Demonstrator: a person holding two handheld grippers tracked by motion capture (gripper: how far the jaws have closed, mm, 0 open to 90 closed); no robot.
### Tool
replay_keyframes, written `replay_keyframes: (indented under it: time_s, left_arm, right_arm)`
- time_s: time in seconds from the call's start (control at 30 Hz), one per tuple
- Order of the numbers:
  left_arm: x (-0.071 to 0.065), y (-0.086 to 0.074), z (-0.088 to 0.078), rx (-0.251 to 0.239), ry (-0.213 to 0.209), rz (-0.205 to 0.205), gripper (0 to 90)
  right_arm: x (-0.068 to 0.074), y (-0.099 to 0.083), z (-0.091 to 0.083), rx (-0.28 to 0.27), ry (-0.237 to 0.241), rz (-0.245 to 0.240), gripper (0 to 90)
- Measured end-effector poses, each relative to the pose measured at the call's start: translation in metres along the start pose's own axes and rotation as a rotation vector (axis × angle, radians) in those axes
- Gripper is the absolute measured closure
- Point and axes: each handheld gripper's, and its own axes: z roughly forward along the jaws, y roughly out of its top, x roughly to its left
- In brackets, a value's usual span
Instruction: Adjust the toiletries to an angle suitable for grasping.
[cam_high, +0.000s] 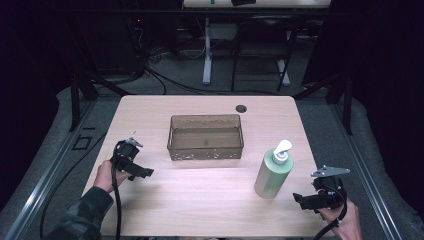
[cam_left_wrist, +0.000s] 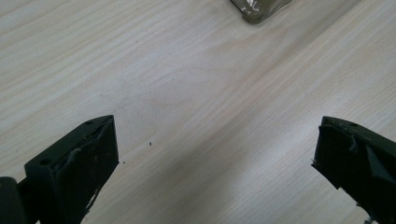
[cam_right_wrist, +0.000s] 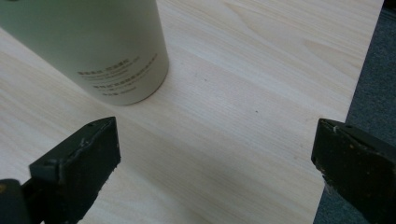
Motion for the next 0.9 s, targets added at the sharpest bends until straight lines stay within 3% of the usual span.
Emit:
replay_keyframes:
  time_s: [0.4, 0.9]
  left_arm:
    - [-0.001, 0.0, 0.0, 0.003, -0.001, 0.011, 0.0]
    - [-0.003, 0.002, 0.004, 0.021, -0.01, 0.022, 0.0]
  right_arm:
    - [0.011, 0.003, -0.005, -0.023, 0.019, -0.019, 0.0]
    - [0.026, 0.014, -0.005, -0.054, 0.093, -0.066, 0.0]
